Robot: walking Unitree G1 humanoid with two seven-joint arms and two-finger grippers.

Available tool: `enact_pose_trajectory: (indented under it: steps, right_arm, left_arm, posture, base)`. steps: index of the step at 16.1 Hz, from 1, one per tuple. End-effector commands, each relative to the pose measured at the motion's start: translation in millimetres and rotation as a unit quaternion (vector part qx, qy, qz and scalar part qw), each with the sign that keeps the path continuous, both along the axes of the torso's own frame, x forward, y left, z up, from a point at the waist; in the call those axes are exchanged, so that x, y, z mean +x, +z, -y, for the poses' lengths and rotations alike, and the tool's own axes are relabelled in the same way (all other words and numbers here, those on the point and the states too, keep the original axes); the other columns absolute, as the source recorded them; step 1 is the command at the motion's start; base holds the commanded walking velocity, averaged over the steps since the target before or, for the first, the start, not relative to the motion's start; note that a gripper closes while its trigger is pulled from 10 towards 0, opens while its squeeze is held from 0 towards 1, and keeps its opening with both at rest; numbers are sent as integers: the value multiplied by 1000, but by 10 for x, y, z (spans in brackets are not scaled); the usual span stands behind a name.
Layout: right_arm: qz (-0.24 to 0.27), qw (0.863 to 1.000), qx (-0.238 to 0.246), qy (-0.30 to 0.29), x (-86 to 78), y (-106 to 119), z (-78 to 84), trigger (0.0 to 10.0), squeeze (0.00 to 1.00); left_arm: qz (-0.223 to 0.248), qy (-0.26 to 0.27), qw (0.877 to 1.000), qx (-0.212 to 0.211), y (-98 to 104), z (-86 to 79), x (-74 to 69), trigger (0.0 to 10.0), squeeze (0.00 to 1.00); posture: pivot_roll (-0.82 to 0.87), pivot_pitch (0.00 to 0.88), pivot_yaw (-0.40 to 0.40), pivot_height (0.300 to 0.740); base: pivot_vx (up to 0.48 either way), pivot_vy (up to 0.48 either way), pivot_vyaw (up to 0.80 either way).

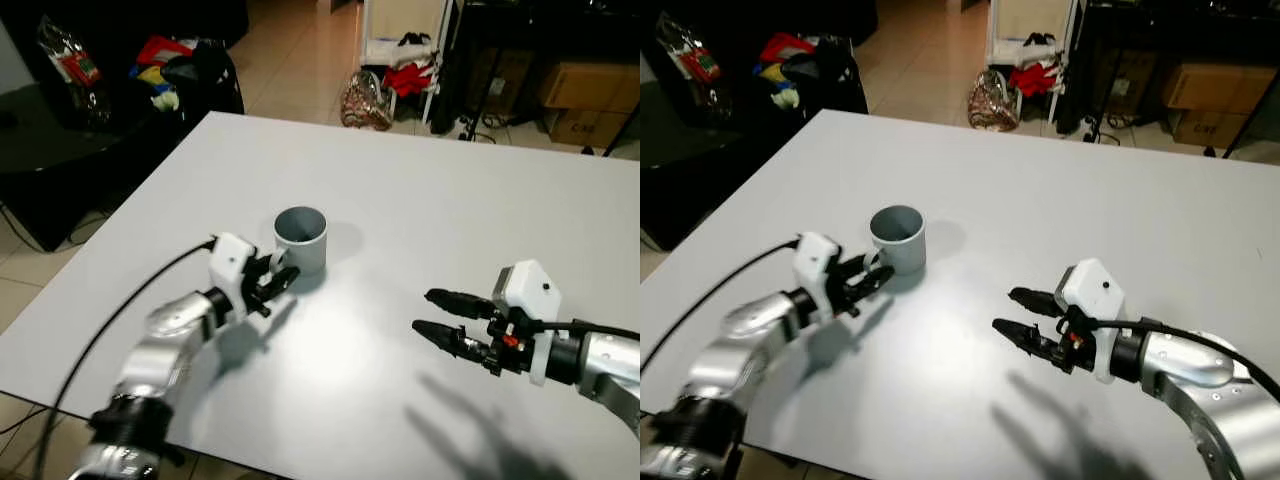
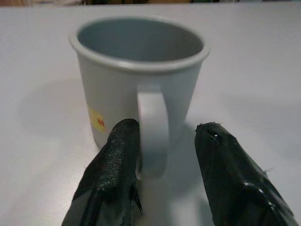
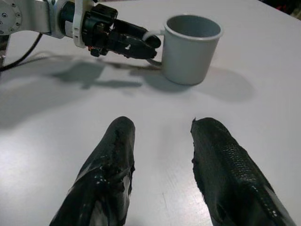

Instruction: Setting the table

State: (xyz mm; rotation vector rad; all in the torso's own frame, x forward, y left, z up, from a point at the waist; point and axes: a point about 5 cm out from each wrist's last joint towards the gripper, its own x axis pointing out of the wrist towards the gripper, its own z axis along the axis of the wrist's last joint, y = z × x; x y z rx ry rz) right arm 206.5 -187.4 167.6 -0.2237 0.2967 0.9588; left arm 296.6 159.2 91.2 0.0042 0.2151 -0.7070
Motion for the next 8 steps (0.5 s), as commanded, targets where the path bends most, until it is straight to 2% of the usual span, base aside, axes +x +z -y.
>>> enact_pose_trajectory:
  steps: [1,4,5,8]
  right_arm:
    - [6,1000,2,9,-22,80,18,10000,0]
    - [1,1000,9,26,-30,127,-8,10000,0]
    - [-1,1000,13,27,-33,139,-17,10000,0]
    - [-5,999,36,21,-37,163,-52,10000,0]
  left_arm:
    - [1,-19,1000,3,58,-70,-61,10000,0]
    - [-6,-55,998,25,98,-153,-233,10000,0]
    - [-6,-57,997,46,120,-209,-293,10000,0]
    - [7,-37,998,47,252,-328,-388,10000,0]
  posture:
    - [-43,0,38,740]
    - [-33,0,40,740]
    - [-31,0,44,740]
    - [-22,0,48,740]
  base:
    - [0,0,0]
    - [0,0,0]
    - [0,0,0]
    - [0,0,0]
